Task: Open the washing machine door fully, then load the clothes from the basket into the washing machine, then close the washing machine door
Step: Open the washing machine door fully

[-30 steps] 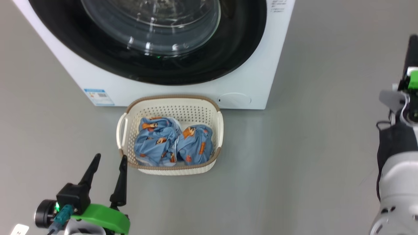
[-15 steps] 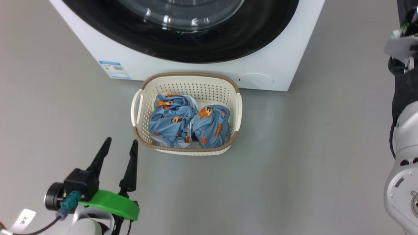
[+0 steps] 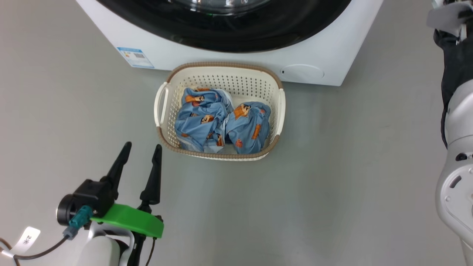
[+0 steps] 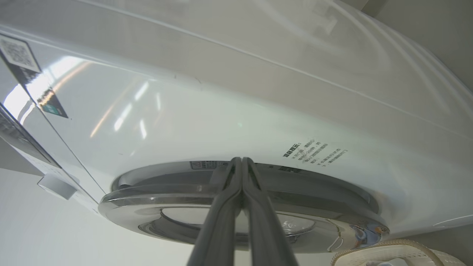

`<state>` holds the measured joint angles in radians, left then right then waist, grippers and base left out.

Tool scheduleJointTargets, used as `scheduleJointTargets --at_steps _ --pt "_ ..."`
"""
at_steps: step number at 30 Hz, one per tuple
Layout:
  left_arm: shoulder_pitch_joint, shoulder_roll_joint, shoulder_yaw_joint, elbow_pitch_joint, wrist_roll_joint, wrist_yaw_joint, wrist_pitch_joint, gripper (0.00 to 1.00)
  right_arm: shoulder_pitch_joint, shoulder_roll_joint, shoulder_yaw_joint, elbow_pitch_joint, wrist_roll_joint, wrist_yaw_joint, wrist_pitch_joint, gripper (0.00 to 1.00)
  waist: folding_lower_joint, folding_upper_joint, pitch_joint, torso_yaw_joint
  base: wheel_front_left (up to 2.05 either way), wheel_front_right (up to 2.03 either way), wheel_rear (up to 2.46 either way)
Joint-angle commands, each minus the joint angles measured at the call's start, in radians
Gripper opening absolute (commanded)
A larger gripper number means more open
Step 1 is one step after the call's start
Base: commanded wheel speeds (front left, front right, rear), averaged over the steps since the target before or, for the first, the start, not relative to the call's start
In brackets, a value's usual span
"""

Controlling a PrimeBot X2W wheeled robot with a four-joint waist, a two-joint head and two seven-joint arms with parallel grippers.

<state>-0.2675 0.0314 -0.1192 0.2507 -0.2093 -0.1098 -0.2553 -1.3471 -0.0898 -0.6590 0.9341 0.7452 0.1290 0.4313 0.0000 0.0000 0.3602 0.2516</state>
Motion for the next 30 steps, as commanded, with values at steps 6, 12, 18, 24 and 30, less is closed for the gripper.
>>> scheduleJointTargets --at_steps 6,12,18,24,30 --pt "-0.031 0.019 0.014 -0.029 -0.022 0.012 -0.006 1.0 -0.07 0.032 0.009 -0.015 -0.041 0.002 0.017 0.0 0.0 0.0 0.035 0.022 0.0 0.0 0.0" --pt "-0.047 0.019 0.001 -0.032 -0.039 0.019 -0.006 1.0 -0.107 0.037 -0.003 -0.006 -0.085 0.002 0.032 0.0 0.0 0.0 0.066 0.035 0.0 0.0 0.0" --pt "-0.064 0.019 -0.013 -0.035 -0.059 0.027 -0.006 1.0 -0.143 0.039 -0.018 0.005 -0.125 0.002 0.04 0.0 0.0 0.0 0.092 0.046 0.0 0.0 0.0" --pt "-0.077 0.019 -0.028 -0.034 -0.08 0.033 -0.006 1.0 -0.161 0.039 -0.018 0.024 -0.151 0.002 0.05 0.0 0.0 0.0 0.11 0.056 0.0 0.0 0.0" --pt "-0.086 0.019 -0.036 -0.037 -0.092 0.038 -0.006 1.0 -0.182 0.039 -0.021 0.04 -0.168 0.002 0.041 0.0 0.0 0.0 0.125 0.066 0.0 0.0 0.0"
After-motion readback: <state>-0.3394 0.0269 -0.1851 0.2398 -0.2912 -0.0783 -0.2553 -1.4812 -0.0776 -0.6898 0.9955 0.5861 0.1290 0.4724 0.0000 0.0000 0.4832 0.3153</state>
